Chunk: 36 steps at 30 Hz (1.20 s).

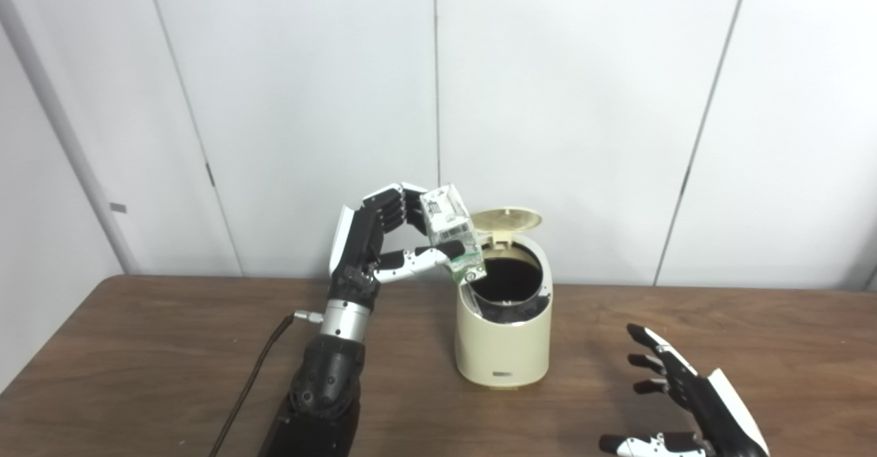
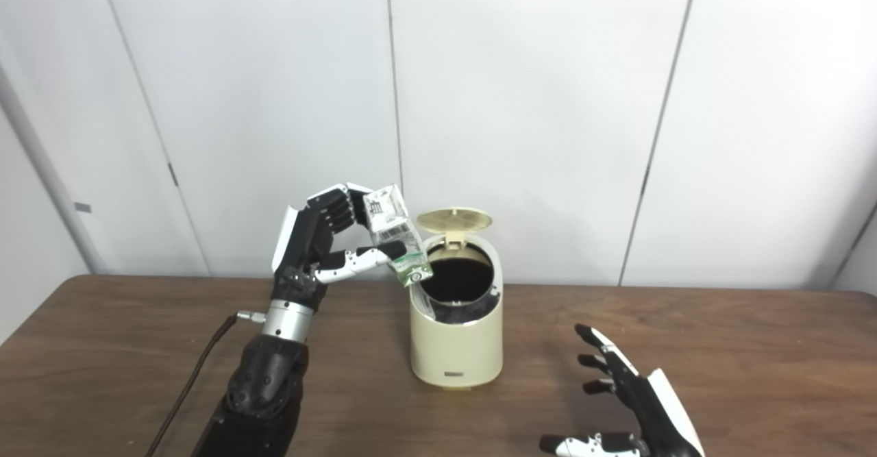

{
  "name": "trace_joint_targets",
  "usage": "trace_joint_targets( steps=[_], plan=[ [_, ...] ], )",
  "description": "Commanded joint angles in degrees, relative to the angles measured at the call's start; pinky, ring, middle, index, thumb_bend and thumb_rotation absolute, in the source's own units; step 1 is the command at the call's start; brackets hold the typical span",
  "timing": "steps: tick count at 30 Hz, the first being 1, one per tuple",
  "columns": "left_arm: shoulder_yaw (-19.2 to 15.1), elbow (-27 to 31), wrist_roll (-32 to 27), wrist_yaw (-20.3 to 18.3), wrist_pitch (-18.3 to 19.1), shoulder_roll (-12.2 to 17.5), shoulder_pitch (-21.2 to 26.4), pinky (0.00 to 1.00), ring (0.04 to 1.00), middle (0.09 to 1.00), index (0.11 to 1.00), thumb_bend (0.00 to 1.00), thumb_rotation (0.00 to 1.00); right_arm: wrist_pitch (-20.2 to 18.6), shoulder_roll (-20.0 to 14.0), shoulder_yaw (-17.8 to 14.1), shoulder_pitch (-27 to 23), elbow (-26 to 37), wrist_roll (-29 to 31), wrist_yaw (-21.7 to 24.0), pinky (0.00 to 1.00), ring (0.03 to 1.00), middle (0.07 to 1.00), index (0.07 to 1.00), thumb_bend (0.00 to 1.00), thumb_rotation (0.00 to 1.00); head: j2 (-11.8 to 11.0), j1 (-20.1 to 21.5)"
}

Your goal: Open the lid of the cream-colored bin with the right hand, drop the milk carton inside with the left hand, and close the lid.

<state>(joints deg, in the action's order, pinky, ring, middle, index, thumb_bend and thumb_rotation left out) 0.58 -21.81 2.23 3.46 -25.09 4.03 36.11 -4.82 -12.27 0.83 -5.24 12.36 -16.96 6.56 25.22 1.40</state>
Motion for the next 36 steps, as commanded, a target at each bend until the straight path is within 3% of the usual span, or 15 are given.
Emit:
trace_joint_targets(
  steps=[1,25,36],
  plan=[
    [-0.1,0.6,-0.9,0.1,-1.8,-0.3,4.4,0.45,0.446,0.492,0.511,0.50,0.00,0.8,0.2,-0.1,-1.2,2.1,-0.2,-1.3,0.68,0.842,0.931,0.915,0.73,0.14,0.1,0.1],
    [1.3,-5.0,-0.6,1.0,-1.8,-3.3,6.1,0.46,0.449,0.490,0.511,0.50,0.00,3.2,0.1,-0.2,-1.2,1.0,-0.6,-1.8,0.71,0.841,0.924,0.913,0.72,0.17,0.6,1.8],
    [3.8,-7.6,0.6,3.4,-1.8,-2.4,6.9,0.46,0.450,0.492,0.506,0.50,0.00,2.6,0.5,0.2,-0.7,1.5,-0.8,-2.0,0.69,0.835,0.922,0.911,0.73,0.20,1.2,2.4]
  ],
)
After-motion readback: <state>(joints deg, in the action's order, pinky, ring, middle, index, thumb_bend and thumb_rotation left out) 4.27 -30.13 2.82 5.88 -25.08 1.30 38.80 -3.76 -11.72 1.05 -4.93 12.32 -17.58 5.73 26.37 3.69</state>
